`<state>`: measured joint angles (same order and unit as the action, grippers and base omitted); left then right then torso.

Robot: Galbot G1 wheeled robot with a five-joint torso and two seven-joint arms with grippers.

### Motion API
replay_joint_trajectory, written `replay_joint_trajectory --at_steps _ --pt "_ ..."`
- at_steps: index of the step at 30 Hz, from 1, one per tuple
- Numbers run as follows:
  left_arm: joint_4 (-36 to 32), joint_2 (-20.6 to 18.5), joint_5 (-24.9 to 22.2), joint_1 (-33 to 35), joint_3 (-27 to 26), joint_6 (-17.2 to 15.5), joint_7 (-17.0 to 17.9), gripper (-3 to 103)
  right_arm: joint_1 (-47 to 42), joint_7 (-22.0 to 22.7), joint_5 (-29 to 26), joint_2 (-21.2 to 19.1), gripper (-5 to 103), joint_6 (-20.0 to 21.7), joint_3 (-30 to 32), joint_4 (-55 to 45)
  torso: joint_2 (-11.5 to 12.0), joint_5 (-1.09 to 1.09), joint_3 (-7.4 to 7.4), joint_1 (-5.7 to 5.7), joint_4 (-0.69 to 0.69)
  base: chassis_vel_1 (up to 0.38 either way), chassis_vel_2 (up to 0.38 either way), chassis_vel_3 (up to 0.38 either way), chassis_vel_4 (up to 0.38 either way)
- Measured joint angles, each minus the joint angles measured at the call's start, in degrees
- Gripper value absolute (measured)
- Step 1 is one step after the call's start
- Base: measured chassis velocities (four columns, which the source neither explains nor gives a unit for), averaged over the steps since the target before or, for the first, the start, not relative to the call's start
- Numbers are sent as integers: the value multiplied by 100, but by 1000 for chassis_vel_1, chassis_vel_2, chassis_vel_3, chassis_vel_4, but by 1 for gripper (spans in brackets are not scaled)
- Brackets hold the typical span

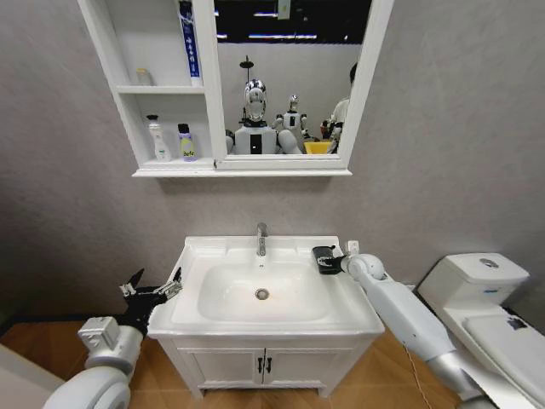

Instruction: Move facial cleanser and shampoo from washbasin to cabinet, then wipe washbasin with towel.

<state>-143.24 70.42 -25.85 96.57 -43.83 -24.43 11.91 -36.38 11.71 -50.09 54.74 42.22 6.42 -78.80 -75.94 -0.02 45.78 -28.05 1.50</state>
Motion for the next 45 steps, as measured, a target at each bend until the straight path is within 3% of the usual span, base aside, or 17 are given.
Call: replay_joint_trajectory --at_steps 1,11,14,16,17,19,20,27,31,45 --pt "0 0 0 0 0 0 0 100 0 0 0 0 78 0 0 0 0 0 0 0 0 0 0 0 0" --pt "0 0 0 0 0 0 0 100 -46 53 11 28 38 -9 17 -15 0 0 0 0 0 0 0 0 0" --pt "0 0 0 0 0 0 0 100 -147 389 -233 3 28 -7 44 -321 0 2 0 0 -1 0 0 0 0" --pt "0 0 0 0 0 0 -1 100 -286 876 -466 -43 17 -6 63 -733 0 1 0 0 -1 0 0 0 0" --pt "0 0 0 0 0 0 -1 100 -286 876 -466 -43 17 -6 63 -733 0 1 0 0 -1 0 0 0 0" --pt "0 0 0 0 0 0 -1 100 -435 1398 -742 -93 8 -7 52 -1236 0 1 0 0 -1 0 0 0 0" --pt "0 0 0 0 0 0 -1 100 -435 1398 -742 -93 8 -7 52 -1236 0 1 0 0 -1 0 0 0 0" --pt "0 0 0 0 0 0 -1 100 -856 2752 -1698 -116 5 -8 -231 -2546 0 0 0 1 -1 0 0 0 0" --pt "0 0 0 0 0 0 -1 100 -1007 3228 -2049 -45 5 -9 -384 -2776 0 0 0 1 -1 0 0 0 0" --pt "0 0 0 0 0 0 -1 100 -1453 3439 -1807 203 5 -9 -460 -2456 0 0 0 0 0 0 0 0 0"
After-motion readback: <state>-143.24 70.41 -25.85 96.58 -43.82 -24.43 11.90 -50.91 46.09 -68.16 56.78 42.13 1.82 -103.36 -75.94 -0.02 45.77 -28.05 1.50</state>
